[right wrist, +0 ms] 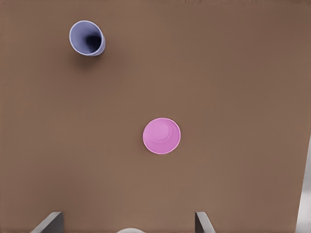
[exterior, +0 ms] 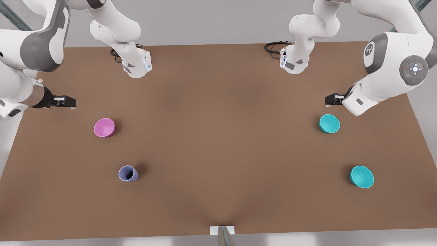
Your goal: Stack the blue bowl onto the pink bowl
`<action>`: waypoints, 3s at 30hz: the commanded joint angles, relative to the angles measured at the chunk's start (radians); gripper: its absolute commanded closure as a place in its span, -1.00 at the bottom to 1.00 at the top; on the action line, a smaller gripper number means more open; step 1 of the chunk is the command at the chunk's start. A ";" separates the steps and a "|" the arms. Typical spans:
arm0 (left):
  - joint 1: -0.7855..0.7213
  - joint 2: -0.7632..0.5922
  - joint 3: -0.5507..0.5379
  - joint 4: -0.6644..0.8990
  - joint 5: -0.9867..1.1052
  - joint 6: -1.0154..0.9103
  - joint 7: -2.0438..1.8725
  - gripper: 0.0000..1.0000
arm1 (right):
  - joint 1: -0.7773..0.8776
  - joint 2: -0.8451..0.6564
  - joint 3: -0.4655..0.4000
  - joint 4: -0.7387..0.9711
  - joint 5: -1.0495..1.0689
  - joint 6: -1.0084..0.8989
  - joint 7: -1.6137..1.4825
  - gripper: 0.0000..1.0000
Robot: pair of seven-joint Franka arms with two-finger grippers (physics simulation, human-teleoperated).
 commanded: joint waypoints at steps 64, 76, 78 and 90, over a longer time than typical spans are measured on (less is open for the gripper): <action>0.101 0.170 0.401 -0.274 -0.166 0.452 0.708 -1.00 | 0.029 0.325 0.511 -0.576 0.615 1.236 0.359 0.57; 0.157 0.294 0.433 -0.652 -0.404 0.752 1.054 -1.00 | 0.518 0.790 0.224 -0.013 0.602 1.327 0.537 0.57; 0.159 0.299 0.433 -0.667 -0.436 0.762 1.048 -1.00 | 0.537 0.804 0.207 -0.008 0.601 1.327 0.538 0.57; 0.150 0.354 0.429 -0.699 -0.503 0.836 1.049 -1.00 | 0.523 0.759 0.202 0.004 0.615 1.256 0.538 -1.00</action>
